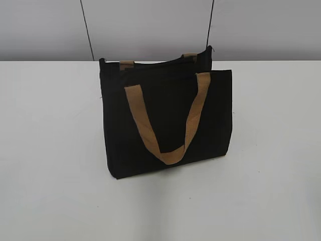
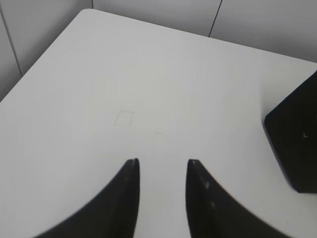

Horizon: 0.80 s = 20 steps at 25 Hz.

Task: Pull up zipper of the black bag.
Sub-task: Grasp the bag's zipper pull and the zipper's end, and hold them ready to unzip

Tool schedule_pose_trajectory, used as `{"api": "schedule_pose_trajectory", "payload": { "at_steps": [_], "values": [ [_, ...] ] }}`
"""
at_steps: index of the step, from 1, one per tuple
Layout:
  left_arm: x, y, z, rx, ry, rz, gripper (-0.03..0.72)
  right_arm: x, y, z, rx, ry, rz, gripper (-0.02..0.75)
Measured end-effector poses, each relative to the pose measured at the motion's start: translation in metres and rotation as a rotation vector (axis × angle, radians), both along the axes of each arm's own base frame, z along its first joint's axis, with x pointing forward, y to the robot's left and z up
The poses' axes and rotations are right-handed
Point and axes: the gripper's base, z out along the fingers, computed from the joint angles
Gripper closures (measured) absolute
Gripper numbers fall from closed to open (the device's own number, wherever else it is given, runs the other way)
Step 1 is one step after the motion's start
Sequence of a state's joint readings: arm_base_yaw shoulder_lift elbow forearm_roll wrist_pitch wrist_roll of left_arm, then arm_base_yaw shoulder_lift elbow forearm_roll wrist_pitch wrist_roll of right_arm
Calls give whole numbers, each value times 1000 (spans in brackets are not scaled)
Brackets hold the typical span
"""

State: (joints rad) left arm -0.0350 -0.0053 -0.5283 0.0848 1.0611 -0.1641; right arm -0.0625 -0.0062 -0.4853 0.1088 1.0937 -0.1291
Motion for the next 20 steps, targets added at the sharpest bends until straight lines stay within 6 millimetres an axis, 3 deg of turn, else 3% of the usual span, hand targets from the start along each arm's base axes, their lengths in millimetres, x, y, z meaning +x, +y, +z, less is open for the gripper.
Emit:
{"api": "schedule_pose_trajectory", "payload": {
  "at_steps": [3, 7, 14, 20],
  "values": [
    [7, -2, 5, 23, 7, -37, 445, 0, 0, 0, 0, 0, 0, 369],
    [23, -11, 26, 46, -68, -144, 445, 0, 0, 0, 0, 0, 0, 369],
    [67, -20, 43, 26, -154, -227, 445, 0, 0, 0, 0, 0, 0, 369],
    [110, -29, 45, 49, -187, -289, 442, 0, 0, 0, 0, 0, 0, 369]
  ]
}}
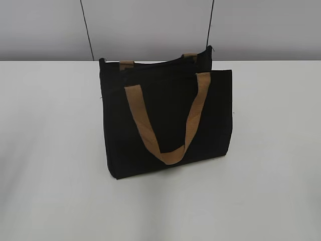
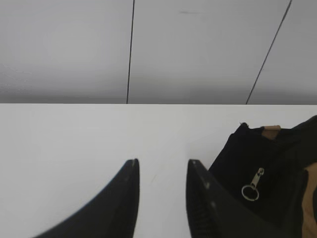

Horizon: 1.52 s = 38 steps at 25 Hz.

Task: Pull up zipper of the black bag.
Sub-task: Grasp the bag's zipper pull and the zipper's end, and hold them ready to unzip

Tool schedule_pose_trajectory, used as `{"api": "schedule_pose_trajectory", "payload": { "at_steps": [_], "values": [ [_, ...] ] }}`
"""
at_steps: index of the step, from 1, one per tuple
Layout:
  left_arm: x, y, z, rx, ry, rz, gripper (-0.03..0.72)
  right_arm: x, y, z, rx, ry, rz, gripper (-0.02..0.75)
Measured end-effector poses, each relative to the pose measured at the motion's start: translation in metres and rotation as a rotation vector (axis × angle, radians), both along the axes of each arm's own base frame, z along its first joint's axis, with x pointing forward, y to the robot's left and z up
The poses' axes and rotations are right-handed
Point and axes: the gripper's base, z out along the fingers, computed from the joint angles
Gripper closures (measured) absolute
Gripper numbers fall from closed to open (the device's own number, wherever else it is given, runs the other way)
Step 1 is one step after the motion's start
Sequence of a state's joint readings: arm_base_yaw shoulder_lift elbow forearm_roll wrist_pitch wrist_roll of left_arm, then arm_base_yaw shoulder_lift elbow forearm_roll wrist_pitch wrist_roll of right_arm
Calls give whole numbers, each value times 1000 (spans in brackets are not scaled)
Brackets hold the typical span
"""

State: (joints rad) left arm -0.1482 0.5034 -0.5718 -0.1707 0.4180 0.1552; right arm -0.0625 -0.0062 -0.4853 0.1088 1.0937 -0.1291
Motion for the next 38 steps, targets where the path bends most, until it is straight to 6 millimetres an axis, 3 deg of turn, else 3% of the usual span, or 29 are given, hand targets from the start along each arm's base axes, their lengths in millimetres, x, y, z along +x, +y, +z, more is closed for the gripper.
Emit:
{"api": "schedule_pose_trajectory", "payload": {
  "at_steps": [4, 10, 18, 29, 35, 38],
  "values": [
    [30, -11, -18, -7, -21, -32, 442, 0, 0, 0, 0, 0, 0, 369],
    [65, -29, -69, 3, 15, -63, 440, 0, 0, 0, 0, 0, 0, 369],
    [97, -64, -112, 64, 41, -159, 415, 0, 0, 0, 1, 0, 0, 369],
    [115, -96, -172, 138, 135, -295, 413, 0, 0, 0, 1, 0, 0, 369],
    [118, -106, -194, 180, 127, -401, 411, 0, 0, 0, 1, 0, 0, 369],
    [119, -109, -201, 178, 109, -423, 375, 0, 0, 0, 1, 0, 0, 369]
  ]
}}
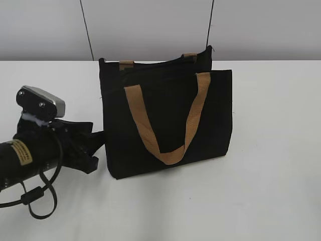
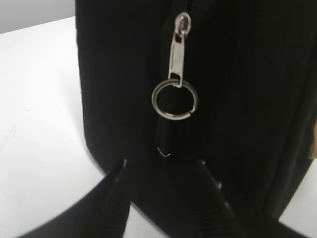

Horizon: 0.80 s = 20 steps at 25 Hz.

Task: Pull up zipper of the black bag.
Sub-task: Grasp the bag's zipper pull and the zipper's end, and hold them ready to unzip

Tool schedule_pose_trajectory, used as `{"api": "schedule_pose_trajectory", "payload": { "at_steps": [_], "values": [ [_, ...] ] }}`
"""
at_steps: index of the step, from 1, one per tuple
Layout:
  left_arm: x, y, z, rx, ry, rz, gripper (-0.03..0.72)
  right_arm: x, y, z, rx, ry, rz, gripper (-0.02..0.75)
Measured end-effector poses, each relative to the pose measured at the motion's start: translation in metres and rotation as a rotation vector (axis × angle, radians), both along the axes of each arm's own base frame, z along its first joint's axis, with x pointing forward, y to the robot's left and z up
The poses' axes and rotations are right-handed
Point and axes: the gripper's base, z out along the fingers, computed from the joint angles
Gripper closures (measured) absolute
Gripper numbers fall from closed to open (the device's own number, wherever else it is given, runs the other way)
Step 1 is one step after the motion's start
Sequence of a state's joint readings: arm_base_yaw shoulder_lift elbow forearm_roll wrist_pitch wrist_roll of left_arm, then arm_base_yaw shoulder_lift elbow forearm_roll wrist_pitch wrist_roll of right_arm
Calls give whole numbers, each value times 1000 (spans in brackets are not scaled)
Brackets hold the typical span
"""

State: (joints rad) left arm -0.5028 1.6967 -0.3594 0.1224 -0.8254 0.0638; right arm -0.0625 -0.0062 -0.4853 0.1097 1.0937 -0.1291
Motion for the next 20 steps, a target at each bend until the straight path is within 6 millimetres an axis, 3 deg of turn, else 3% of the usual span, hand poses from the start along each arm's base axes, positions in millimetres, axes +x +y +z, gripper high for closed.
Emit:
{"api": "schedule_pose_trajectory", "payload": {
  "at_steps": [6, 16, 20],
  "values": [
    [3, -3, -12, -23, -20, -15, 273, 0, 0, 0, 0, 0, 0, 369],
    [20, -16, -26, -48, -50, -51, 270, 0, 0, 0, 0, 0, 0, 369],
    [27, -20, -28, -52, -57, -53, 309, 0, 0, 0, 0, 0, 0, 369]
  ]
}}
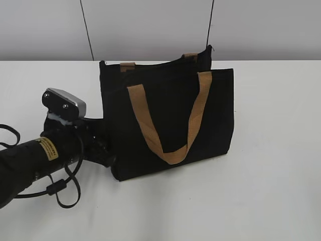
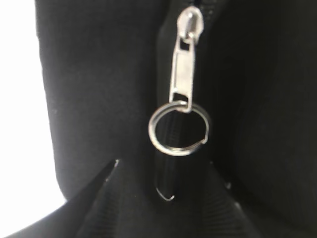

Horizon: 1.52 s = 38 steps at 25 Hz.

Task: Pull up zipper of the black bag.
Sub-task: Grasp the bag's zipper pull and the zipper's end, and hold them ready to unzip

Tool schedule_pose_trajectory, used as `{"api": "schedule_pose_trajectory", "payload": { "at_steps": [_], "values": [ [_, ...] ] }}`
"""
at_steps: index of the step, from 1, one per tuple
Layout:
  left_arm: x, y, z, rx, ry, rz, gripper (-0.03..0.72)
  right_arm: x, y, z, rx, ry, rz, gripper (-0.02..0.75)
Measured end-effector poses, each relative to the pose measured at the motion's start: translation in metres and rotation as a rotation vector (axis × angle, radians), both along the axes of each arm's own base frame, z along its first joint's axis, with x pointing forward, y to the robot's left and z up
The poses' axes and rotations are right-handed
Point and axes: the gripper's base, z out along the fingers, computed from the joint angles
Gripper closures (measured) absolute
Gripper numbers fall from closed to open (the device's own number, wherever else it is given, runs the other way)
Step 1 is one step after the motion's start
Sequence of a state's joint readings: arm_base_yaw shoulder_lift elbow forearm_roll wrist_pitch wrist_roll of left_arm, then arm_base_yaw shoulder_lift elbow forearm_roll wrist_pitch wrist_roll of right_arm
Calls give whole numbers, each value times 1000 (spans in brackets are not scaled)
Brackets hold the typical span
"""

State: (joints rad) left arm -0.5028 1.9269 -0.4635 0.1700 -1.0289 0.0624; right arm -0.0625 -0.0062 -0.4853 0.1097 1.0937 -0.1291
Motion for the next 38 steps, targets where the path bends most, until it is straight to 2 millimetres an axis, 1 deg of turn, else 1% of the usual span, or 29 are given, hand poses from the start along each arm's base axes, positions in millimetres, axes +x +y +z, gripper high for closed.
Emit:
{"api": "schedule_pose_trajectory", "payload": {
  "at_steps": [8, 11, 12, 13, 15, 19, 26, 31, 38],
  "values": [
    [4, -2, -2, -6, -7, -1, 500, 0, 0, 0, 0, 0, 0, 369],
    [4, -2, -1, -7, -9, -1, 627, 0, 0, 0, 0, 0, 0, 369],
    [4, -2, -1, -7, -9, -1, 660, 0, 0, 0, 0, 0, 0, 369],
    [4, -2, -1, -8, -11, -1, 677, 0, 0, 0, 0, 0, 0, 369],
    [4, -2, 2, -4, -9, -1, 687, 0, 0, 0, 0, 0, 0, 369],
    [3, -1, 15, 21, 3, 4, 690, 0, 0, 0, 0, 0, 0, 369],
    [-5, 7, 51, 76, 24, 19, 690, 0, 0, 0, 0, 0, 0, 369],
    [-12, 12, 79, 74, -12, 28, 690, 0, 0, 0, 0, 0, 0, 369],
    [-18, 15, 99, 49, -74, 26, 691, 0, 0, 0, 0, 0, 0, 369]
  ]
}}
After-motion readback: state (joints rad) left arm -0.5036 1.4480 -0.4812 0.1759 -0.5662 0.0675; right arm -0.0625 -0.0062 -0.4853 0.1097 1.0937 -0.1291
